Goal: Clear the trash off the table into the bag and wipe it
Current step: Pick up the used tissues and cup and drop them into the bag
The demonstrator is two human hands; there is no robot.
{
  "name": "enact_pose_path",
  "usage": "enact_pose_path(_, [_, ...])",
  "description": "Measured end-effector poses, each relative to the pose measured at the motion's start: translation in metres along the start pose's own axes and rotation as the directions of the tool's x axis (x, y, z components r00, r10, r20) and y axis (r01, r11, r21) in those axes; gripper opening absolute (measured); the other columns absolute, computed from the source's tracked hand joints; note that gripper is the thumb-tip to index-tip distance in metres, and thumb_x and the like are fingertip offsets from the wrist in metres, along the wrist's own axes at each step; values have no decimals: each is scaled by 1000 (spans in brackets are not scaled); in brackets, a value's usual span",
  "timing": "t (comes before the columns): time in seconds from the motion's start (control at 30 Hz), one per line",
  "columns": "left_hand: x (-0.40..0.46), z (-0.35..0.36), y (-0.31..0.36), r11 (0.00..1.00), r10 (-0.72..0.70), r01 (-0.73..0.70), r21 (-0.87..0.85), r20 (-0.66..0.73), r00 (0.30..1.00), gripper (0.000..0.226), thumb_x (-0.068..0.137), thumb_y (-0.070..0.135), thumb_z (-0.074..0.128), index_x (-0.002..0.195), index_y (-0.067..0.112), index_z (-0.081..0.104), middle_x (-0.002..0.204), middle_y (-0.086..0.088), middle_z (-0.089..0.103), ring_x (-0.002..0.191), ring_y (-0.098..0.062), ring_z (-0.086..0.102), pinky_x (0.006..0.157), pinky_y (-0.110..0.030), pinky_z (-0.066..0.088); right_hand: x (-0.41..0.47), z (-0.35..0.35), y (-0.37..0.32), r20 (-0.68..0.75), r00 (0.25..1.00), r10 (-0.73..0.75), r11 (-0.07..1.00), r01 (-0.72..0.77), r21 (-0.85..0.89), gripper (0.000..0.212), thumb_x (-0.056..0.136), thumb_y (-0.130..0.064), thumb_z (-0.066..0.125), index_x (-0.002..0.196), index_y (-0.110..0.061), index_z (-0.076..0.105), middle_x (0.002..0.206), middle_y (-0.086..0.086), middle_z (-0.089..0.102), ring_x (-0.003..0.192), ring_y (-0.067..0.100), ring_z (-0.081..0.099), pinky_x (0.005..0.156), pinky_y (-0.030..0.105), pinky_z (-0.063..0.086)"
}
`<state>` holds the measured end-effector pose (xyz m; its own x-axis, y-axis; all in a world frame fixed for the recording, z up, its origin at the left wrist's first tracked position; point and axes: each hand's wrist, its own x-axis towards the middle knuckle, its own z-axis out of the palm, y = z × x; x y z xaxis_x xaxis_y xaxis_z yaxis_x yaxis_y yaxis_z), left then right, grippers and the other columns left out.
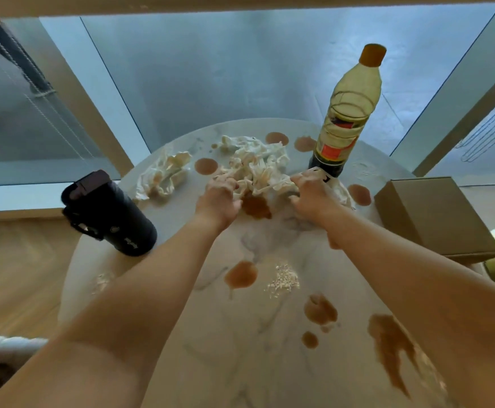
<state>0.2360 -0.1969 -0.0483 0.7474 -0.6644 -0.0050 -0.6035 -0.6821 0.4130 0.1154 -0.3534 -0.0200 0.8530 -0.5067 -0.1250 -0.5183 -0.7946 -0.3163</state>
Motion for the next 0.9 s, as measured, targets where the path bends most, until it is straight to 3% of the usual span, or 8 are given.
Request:
enact_pose_path(0.17, [19,23,-9,996,-38,34,86,39,999,37,84,18,57,120,8,52,124,-13,47,117,-32,39,94,-42,38,34,24,12,12,999,-37,999,37,13,41,86,-11,54,126,-9,46,124,12,44,109,31,50,93,40,44])
enact_pose_path(0.3, [27,30,-19,1000,-25,25,-19,-5,1000,26,84,3,52,108,-2,56,115,-21,49,111,-36,41,93,-41,38,49,37,10,-58,998,-37,999,35,-37,21,88,-2,45,106,-3,56,107,15,50,97,32,52,83,37,43])
enact_pose_path(0.53, [28,25,-33,992,-21,11,-122,-75,997,15,82,-4,51,94,-5,59,105,-24,54,99,-38,50,88,-40,41,48,36,8,-183,975,-129,991,121,-56,18,87,6,42,86,6,60,95,21,53,84,37,54,74,38,43])
enact_pose_path(0.67, [19,9,-34,985,-12,-14,-171,-147,989,5,84,2,57,87,-2,58,96,-21,55,90,-34,53,82,-42,47,35,17,1,-271,953,-134,991,129,-37,21,85,10,42,94,9,61,98,22,55,86,35,55,69,28,36])
enact_pose_path(0.9, [-22,-20,-20,970,98,-143,-199,-220,971,8,85,9,62,87,2,59,89,-16,58,82,-28,58,76,-42,50,-7,-19,-12,-336,936,-105,994,105,-17,20,83,8,49,97,3,62,106,20,56,96,33,56,76,27,39])
